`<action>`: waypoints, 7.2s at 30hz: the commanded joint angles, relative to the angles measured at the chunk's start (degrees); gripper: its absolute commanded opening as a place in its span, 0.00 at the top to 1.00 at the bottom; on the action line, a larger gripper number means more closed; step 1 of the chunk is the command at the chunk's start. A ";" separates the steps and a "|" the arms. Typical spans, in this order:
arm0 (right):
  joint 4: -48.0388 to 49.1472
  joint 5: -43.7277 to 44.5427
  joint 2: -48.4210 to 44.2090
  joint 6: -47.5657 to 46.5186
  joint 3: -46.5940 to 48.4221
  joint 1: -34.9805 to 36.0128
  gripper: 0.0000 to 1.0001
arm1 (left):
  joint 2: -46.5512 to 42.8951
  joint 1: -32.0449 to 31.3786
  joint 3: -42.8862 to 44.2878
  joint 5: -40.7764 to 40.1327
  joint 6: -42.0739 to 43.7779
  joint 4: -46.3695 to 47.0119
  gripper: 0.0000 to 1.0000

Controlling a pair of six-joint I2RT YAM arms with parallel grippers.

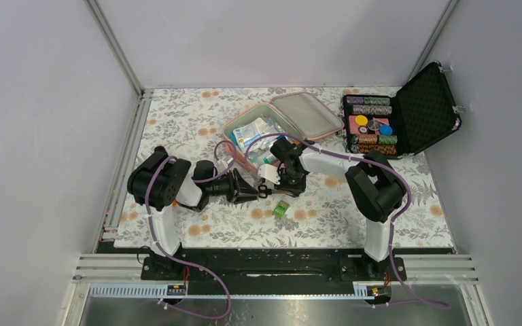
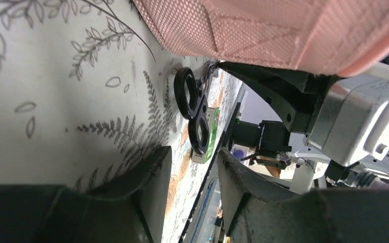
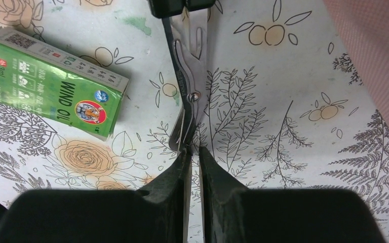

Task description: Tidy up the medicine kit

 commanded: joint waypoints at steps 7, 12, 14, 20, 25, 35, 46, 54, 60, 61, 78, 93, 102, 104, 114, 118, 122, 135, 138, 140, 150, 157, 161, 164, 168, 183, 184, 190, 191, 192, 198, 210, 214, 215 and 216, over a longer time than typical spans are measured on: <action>1.31 2.77 3.93 0.50 1.67 0.23 0.84 | 9.24 -1.46 3.57 -0.67 -8.74 13.77 0.65; 1.24 2.95 4.06 0.69 1.84 0.29 0.84 | 11.40 -1.97 4.49 -0.58 -9.93 14.00 0.72; 1.28 3.11 4.16 0.86 1.95 0.28 0.84 | 11.42 -1.98 4.44 -0.56 -9.89 14.19 0.76; 1.26 3.23 4.23 0.97 2.04 0.24 0.84 | 10.91 -2.00 4.60 0.04 -10.18 15.92 0.92; 1.27 3.36 4.19 1.22 2.22 0.24 0.84 | 10.04 -1.70 4.22 0.80 -10.64 18.34 1.00; -0.51 -1.02 -9.71 9.49 6.31 -2.22 0.56 | -1.31 3.26 1.57 4.94 1.93 6.57 1.00; -2.66 -34.61 -9.99 16.27 7.98 -9.37 0.20 | -13.78 3.41 2.59 11.85 11.32 0.14 1.00; -4.54 -45.59 -8.19 13.30 9.21 -9.37 0.22 | -28.92 3.37 5.15 15.34 30.38 -17.71 1.00; -6.17 -51.12 -5.78 14.93 11.28 -9.38 0.40 | -30.41 3.54 6.25 16.46 29.93 -16.72 1.00; -6.57 -51.39 -5.36 14.98 11.57 -9.37 0.41 | -30.35 3.60 6.34 16.42 29.64 -16.36 1.00; -6.53 -55.61 -3.25 15.81 11.88 -8.93 0.96 | -28.95 3.38 6.71 16.36 23.56 -7.43 1.00; -6.47 -57.27 -2.10 15.94 13.43 -8.82 1.00 | -21.02 -1.15 8.72 22.11 20.76 -5.19 0.81; 8.81 -43.92 -5.46 34.31 8.07 -11.94 0.56 | -16.17 0.76 7.95 23.87 -2.80 27.39 1.00; 19.68 -39.68 -9.84 43.34 2.14 -15.89 0.47 | -15.51 2.75 9.35 24.45 -4.95 28.53 1.00; 44.52 -27.28 -21.59 72.38 -15.13 -33.90 0.16 | -25.48 9.04 21.97 5.69 28.24 -26.46 1.00; 48.27 -25.75 -18.57 79.63 -17.65 -38.23 0.15 | -26.17 6.56 37.64 -12.25 44.15 -52.30 1.00; 51.25 -25.41 -13.24 84.79 -16.76 -40.41 0.07 | -25.88 6.88 44.71 -19.24 48.89 -59.57 1.00; 88.32 -31.75 7.85 109.15 -9.83 -40.87 0.23 | -32.60 5.88 42.83 -30.20 64.37 -70.13 1.00; 98.26 -35.92 10.97 115.49 -8.20 -40.88 0.34 | -32.27 5.96 44.01 -26.06 65.08 -71.14 1.00; 99.56 -37.45 9.59 113.59 -7.91 -40.92 0.36 | -31.31 5.91 45.25 -22.45 65.49 -71.64 1.00; 91.59 -41.21 -1.09 97.65 -8.99 -40.92 0.36 | -20.61 5.46 58.29 -18.18 57.54 -66.47 1.00; 83.42 -38.48 -4.25 86.14 -8.12 -40.92 0.48 | -10.32 4.33 70.66 -18.53 43.80 -60.60 1.00; 79.07 -37.00 -3.41 81.91 -5.83 -40.92 0.57 | -8.99 3.82 70.95 -17.65 41.72 -58.86 1.00; 76.74 -37.12 -3.27 78.84 -4.81 -40.80 0.74 | -10.07 3.66 68.82 -17.42 41.81 -57.68 1.00; 74.24 -37.90 -5.92 75.47 -6.66 -39.97 0.93 | -10.81 3.01 68.64 -15.92 41.50 -55.95 1.00; 60.10 -27.84 -25.07 50.41 -17.10 -30.41 1.00 | -3.87 -0.77 82.08 -21.48 28.36 -62.09 1.00; 60.01 -27.63 -25.14 50.36 -17.12 -30.40 1.00 | -3.86 -0.85 82.20 -23.21 26.85 -63.83 1.00; 60.56 -27.79 -24.28 51.33 -16.17 -29.89 1.00 | -3.81 -0.83 81.87 -28.21 21.35 -68.72 1.00; 60.53 -27.84 -24.23 51.12 -15.93 -29.60 1.00 | -3.60 -0.85 81.90 -28.47 20.88 -68.95 1.00; 60.30 -27.95 -24.09 50.74 -15.75 -29.22 1.00 | -3.18 -0.89 82.50 -28.72 20.48 -69.33 1.00; 57.90 -27.42 -23.97 47.91 -14.97 -26.55 1.00 | 1.24 -1.05 87.09 -29.62 16.86 -71.61 1.00; 52.29 -25.37 -23.36 40.93 -11.93 -22.92 1.00 | 4.98 -2.85 87.89 -31.24 13.25 -73.98 1.00; 47.80 -24.52 -22.93 36.59 -9.47 -20.84 1.00 | 4.34 -2.87 86.35 -30.18 12.19 -75.46 1.00; 46.59 -24.39 -22.83 35.76 -8.73 -20.32 0.98 | 4.23 -2.83 86.38 -30.27 12.50 -75.82 1.00; 45.60 -24.08 -22.45 35.45 -7.77 -19.87 0.90 | 4.05 -2.81 86.51 -30.49 12.55 -76.12 1.00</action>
